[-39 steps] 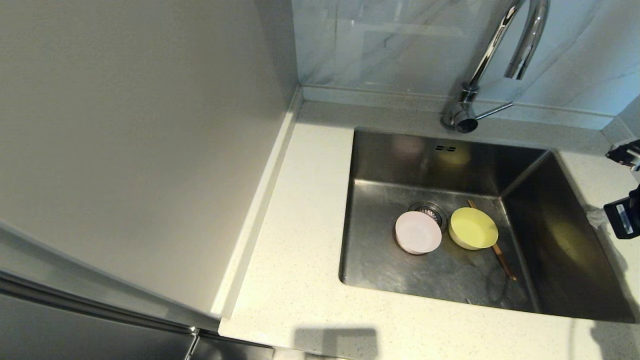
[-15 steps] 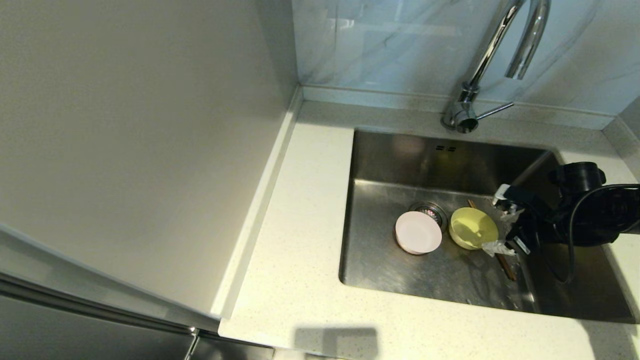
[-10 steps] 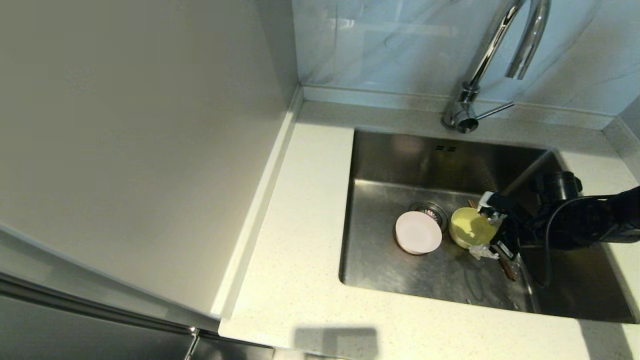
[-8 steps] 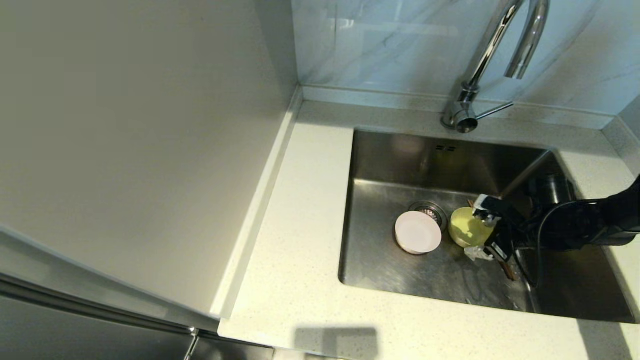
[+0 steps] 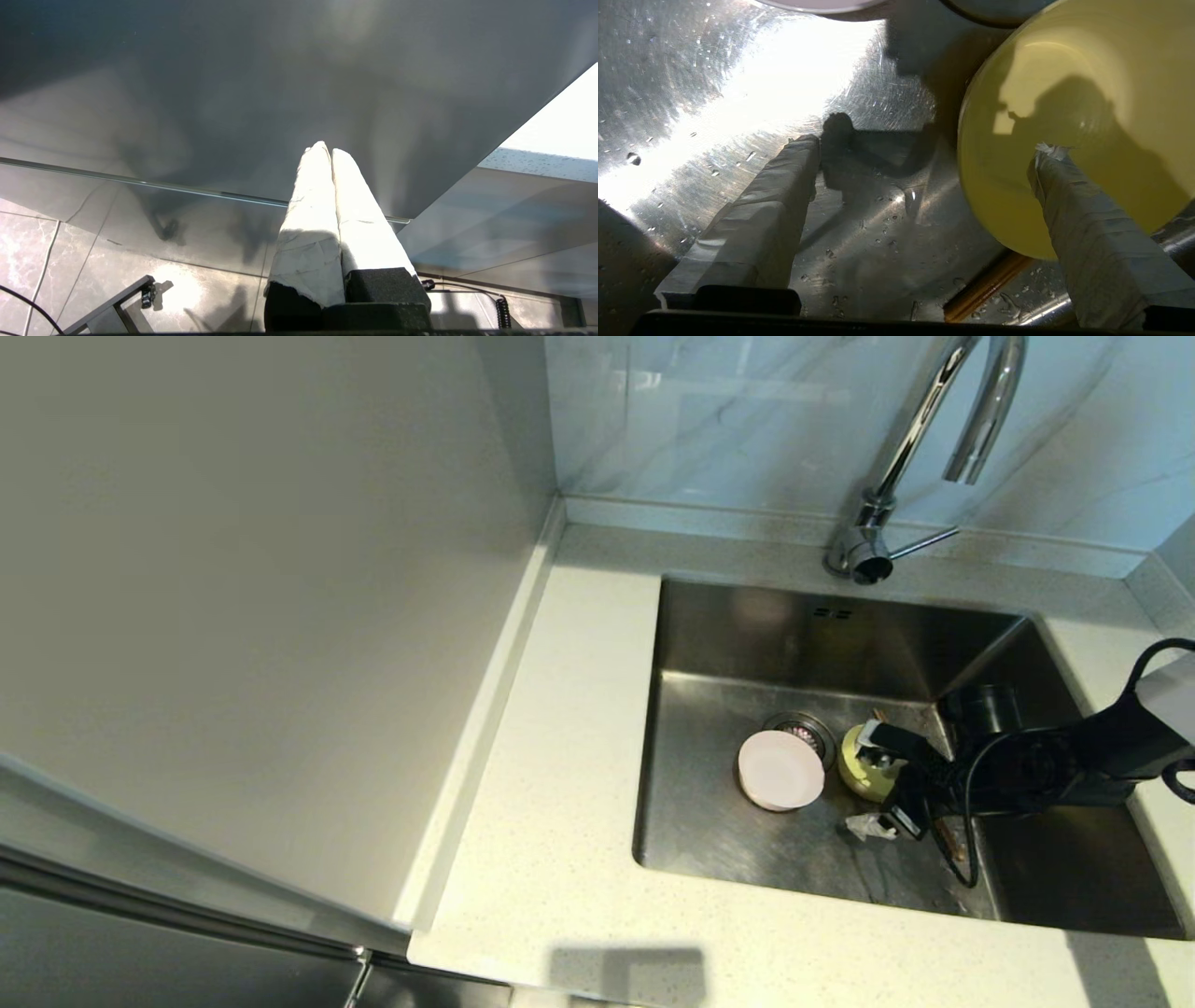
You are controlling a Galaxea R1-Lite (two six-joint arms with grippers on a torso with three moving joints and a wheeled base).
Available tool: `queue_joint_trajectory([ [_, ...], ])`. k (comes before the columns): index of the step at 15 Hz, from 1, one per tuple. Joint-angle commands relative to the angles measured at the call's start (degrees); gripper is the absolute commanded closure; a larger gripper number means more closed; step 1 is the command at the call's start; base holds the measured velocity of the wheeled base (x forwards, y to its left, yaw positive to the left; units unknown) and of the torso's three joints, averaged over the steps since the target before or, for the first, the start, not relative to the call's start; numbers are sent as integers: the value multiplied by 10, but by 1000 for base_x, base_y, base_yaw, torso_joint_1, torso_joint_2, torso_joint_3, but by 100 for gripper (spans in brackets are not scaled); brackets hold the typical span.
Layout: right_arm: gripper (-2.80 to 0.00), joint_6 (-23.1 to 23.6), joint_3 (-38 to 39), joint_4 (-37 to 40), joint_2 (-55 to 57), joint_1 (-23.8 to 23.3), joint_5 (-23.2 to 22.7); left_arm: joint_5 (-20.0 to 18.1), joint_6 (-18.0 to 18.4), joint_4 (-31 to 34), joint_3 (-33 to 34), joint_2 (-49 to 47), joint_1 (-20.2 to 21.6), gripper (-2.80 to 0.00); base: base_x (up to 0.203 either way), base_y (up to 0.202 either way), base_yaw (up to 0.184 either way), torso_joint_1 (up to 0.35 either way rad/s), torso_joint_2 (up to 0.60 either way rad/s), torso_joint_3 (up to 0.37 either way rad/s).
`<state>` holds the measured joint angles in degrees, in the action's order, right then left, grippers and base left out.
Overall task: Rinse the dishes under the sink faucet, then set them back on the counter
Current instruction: Put a bowl back to the table from the sink
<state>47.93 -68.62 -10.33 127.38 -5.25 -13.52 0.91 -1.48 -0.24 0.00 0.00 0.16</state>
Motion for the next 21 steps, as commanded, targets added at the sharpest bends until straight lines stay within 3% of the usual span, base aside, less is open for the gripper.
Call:
queue_joint_trajectory([
  [1,-280,-3,-9,0,18,0,2,1,0,0,0,2,0,0,0,0,0,0,0,0],
  [3,-280,-9,-25,0,29,0,5,1,0,0,0,2,0,0,0,0,0,0,0,0],
  [4,0,-10,-31,0,34,-1,6,1,0,0,0,2,0,0,0,0,0,0,0,0],
  [16,0,-14,-30,2,21,-5,10,1,0,0,0,2,0,0,0,0,0,0,0,0],
  [21,0,-76,0,3,-77,-6,7,1,0,0,0,2,0,0,0,0,0,0,0,0],
])
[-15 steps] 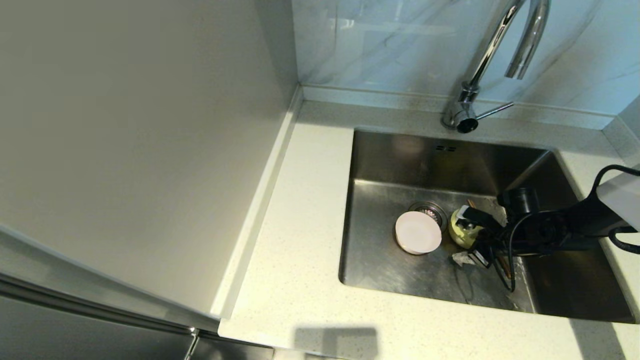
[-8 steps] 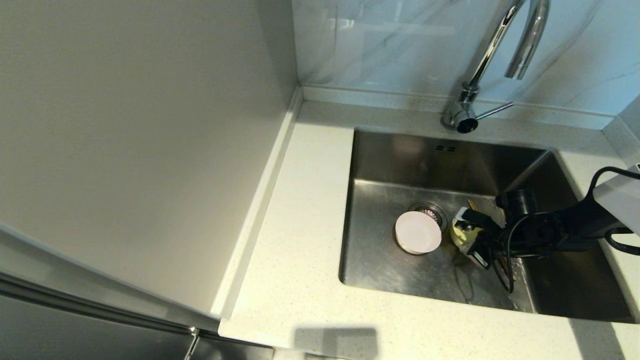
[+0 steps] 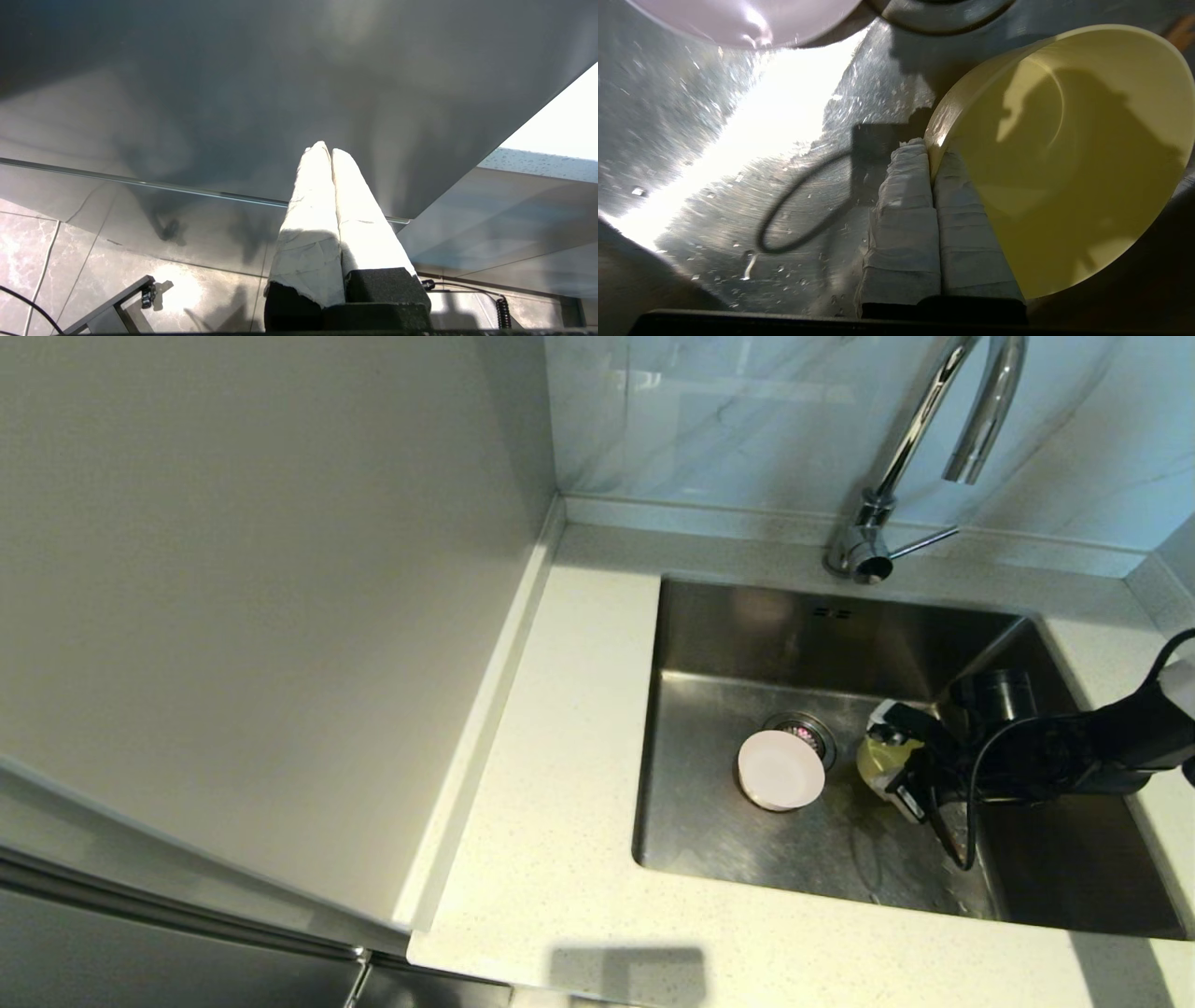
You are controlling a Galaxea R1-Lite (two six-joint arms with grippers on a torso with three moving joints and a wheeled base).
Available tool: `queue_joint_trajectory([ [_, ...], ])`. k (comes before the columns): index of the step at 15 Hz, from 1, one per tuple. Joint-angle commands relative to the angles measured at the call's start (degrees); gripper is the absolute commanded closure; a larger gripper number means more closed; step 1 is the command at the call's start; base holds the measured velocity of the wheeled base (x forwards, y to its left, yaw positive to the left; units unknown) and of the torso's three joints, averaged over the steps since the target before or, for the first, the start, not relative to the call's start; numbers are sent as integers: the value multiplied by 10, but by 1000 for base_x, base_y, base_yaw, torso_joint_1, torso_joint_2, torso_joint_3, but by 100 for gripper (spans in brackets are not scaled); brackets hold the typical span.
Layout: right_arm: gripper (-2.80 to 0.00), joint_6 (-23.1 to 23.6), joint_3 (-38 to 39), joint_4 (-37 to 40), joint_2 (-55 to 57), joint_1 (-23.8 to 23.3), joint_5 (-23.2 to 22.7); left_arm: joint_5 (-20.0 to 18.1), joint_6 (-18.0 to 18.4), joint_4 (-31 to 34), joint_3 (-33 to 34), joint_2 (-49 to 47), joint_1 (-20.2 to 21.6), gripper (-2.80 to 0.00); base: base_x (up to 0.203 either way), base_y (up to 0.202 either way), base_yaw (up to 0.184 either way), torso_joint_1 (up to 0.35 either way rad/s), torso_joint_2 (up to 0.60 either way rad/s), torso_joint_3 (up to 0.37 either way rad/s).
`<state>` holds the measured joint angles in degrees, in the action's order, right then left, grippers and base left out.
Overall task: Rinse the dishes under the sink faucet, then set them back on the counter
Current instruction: Put a bowl back to the table from the sink
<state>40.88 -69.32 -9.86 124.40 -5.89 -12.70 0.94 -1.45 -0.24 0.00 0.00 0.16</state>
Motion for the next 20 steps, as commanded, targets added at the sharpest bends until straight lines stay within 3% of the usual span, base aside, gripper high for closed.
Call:
queue_joint_trajectory([
  [1,0,-27,14,0,-75,0,-3,0,0,0,0,2,0,0,0,0,0,0,0,0],
  [5,0,-81,25,16,-164,-1,-24,0,0,0,0,2,0,0,0,0,0,0,0,0],
  [7,0,-165,25,18,-200,0,-39,0,0,0,0,2,0,0,0,0,0,0,0,0],
  [11,0,-438,1,25,-263,15,-105,0,0,0,0,2,0,0,0,0,0,0,0,0],
  [15,0,-748,-97,86,-297,80,-121,0,0,0,0,2,0,0,0,0,0,0,0,0],
  [20,0,-965,-202,184,-301,179,-124,0,0,0,0,2,0,0,0,0,0,0,0,0],
])
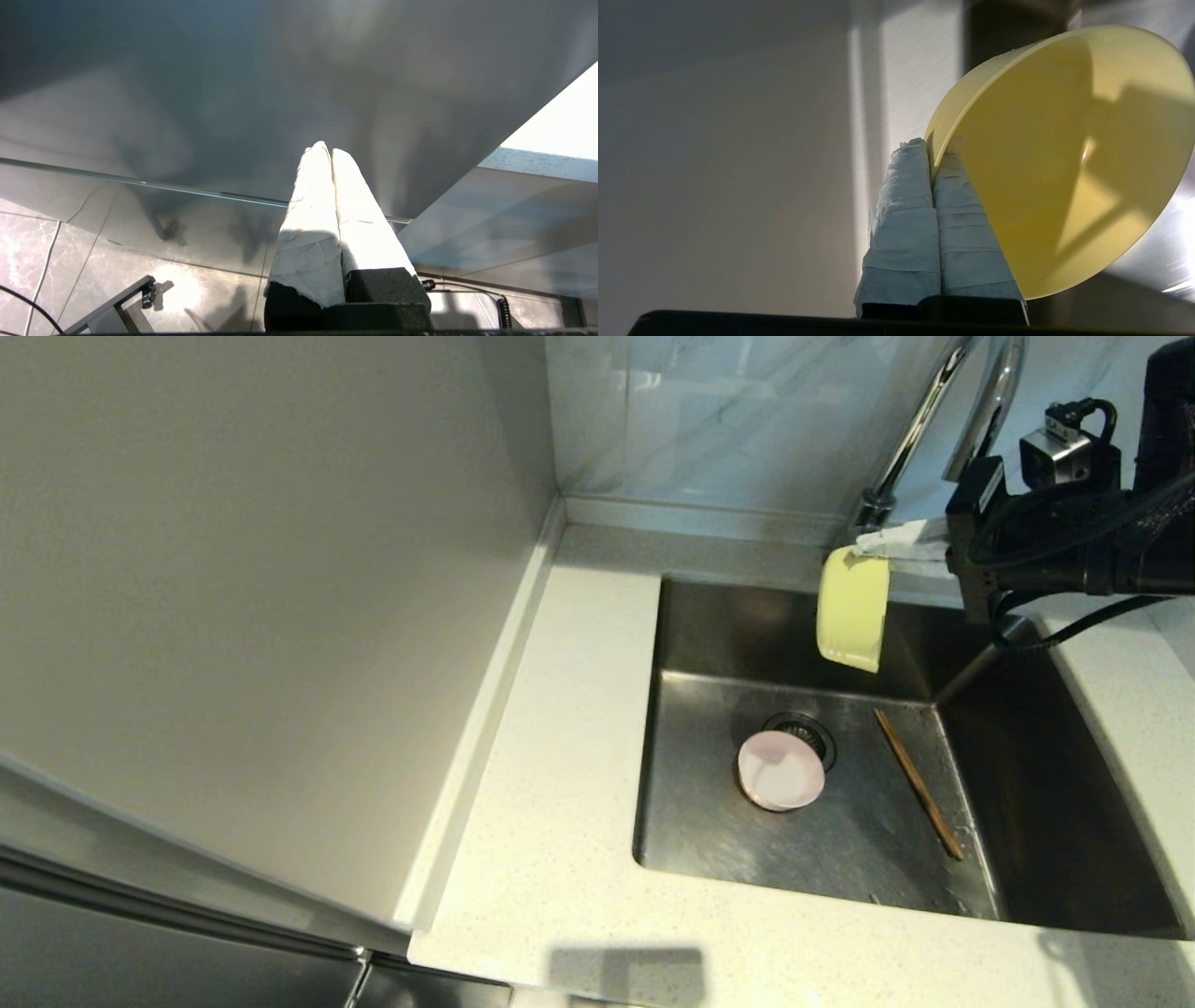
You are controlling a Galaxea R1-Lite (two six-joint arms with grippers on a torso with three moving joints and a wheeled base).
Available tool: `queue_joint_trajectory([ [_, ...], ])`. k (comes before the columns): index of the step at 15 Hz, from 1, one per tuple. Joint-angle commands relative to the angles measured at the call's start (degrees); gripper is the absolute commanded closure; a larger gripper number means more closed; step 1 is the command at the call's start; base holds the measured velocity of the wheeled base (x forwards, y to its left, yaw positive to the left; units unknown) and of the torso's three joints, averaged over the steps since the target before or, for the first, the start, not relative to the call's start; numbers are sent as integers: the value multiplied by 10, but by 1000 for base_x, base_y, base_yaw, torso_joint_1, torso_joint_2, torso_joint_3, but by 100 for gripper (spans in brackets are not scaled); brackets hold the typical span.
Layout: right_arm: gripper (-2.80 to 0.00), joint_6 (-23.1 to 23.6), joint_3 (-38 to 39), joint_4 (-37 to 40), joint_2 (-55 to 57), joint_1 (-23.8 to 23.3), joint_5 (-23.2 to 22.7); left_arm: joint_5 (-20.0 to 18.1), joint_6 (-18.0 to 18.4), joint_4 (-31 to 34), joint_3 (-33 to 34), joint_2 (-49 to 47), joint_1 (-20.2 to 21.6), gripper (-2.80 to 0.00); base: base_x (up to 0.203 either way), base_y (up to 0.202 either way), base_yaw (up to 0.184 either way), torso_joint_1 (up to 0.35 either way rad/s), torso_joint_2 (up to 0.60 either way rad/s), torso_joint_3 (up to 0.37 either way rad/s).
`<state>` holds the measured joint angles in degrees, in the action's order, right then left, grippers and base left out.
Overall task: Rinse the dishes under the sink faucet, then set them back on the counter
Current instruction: Put a bowl back to the table from the sink
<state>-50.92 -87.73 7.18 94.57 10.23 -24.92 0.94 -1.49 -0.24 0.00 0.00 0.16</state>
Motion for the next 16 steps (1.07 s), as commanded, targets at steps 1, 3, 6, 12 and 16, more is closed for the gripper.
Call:
queue_joint_trajectory([
  [1,0,-67,-15,21,-2,20,-6,0,0,0,0,2,0,0,0,0,0,0,0,0],
  [3,0,-124,-13,34,-1,19,-21,0,0,0,0,2,0,0,0,0,0,0,0,0],
  [6,0,-197,-20,45,4,18,-42,0,0,0,0,2,0,0,0,0,0,0,0,0],
  [12,0,-217,-26,45,5,-48,-65,0,0,0,0,2,0,0,0,0,0,0,0,0],
  [16,0,-96,9,51,11,-139,-69,0,0,0,0,2,0,0,0,0,0,0,0,0],
])
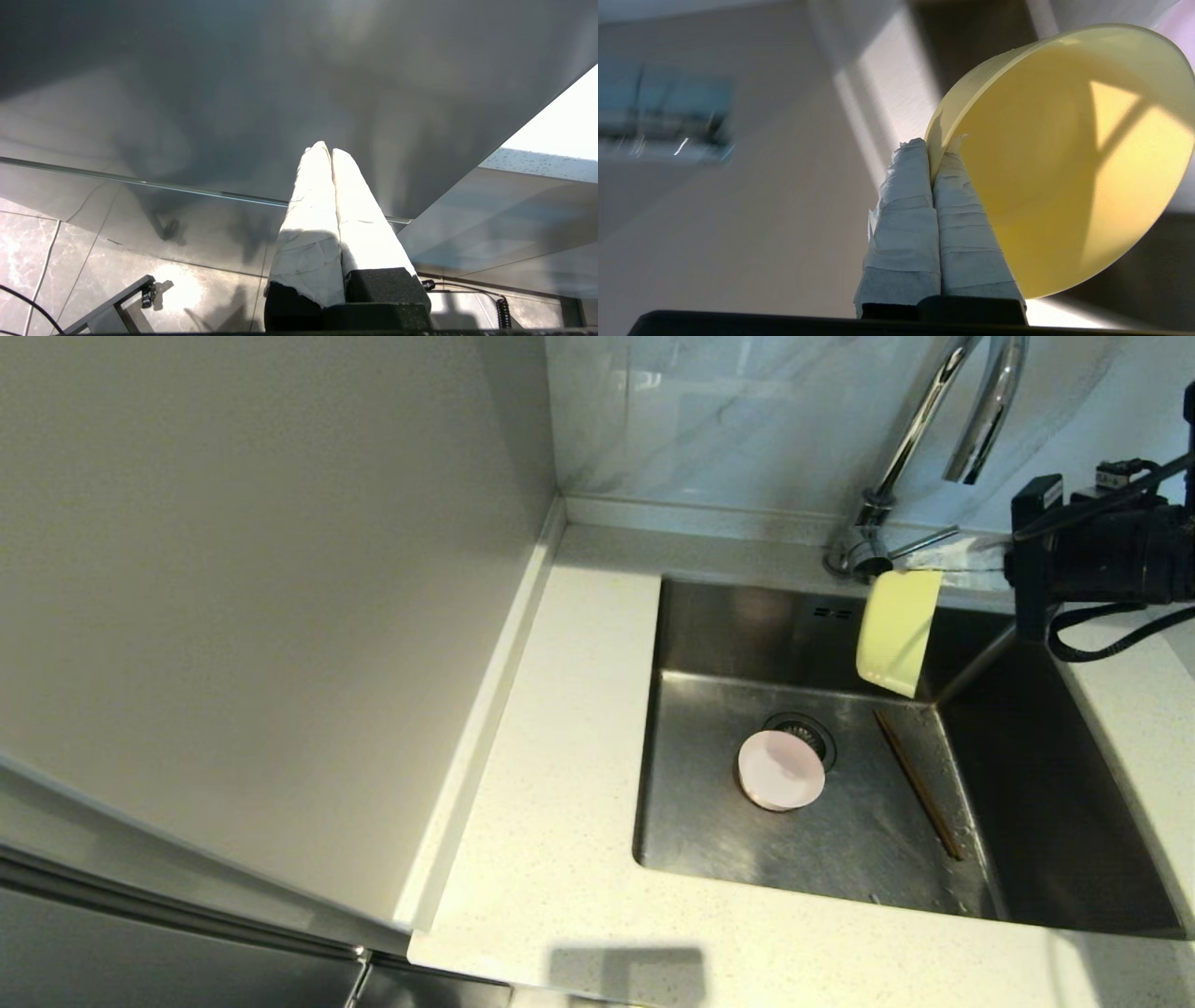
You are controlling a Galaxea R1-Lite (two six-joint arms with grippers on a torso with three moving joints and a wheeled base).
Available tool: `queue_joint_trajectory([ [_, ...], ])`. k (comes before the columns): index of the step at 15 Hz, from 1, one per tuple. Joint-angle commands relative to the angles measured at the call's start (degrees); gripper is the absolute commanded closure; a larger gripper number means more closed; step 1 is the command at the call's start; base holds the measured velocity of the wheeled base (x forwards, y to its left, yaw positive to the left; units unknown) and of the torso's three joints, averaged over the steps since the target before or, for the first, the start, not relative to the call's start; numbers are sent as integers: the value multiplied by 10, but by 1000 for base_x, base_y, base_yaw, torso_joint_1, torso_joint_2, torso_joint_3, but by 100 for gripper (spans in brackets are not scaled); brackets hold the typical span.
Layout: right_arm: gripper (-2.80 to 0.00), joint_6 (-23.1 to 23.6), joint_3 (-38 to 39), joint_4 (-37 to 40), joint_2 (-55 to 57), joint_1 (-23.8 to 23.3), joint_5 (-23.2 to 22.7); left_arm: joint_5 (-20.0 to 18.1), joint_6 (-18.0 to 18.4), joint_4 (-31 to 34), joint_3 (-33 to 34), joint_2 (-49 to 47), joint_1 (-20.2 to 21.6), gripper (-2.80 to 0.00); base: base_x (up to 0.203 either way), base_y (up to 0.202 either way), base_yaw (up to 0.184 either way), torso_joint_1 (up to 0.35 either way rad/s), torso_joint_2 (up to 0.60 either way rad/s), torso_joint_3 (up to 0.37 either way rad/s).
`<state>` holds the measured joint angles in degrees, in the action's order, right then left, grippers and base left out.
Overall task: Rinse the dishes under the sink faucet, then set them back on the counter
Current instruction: Put a bowl back to the table from the sink
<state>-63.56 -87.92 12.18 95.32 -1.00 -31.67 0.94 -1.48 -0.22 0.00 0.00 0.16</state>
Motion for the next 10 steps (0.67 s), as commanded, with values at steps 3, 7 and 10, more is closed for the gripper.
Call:
queue_joint_trajectory([
  [3,0,185,29,2,6,-82,1,0,0,0,0,2,0,0,0,0,0,0,0,0],
  [7,0,490,31,33,7,-146,70,0,0,0,0,2,0,0,0,0,0,0,0,0],
  [10,0,673,33,40,11,-202,125,0,0,0,0,2,0,0,0,0,0,0,0,0],
])
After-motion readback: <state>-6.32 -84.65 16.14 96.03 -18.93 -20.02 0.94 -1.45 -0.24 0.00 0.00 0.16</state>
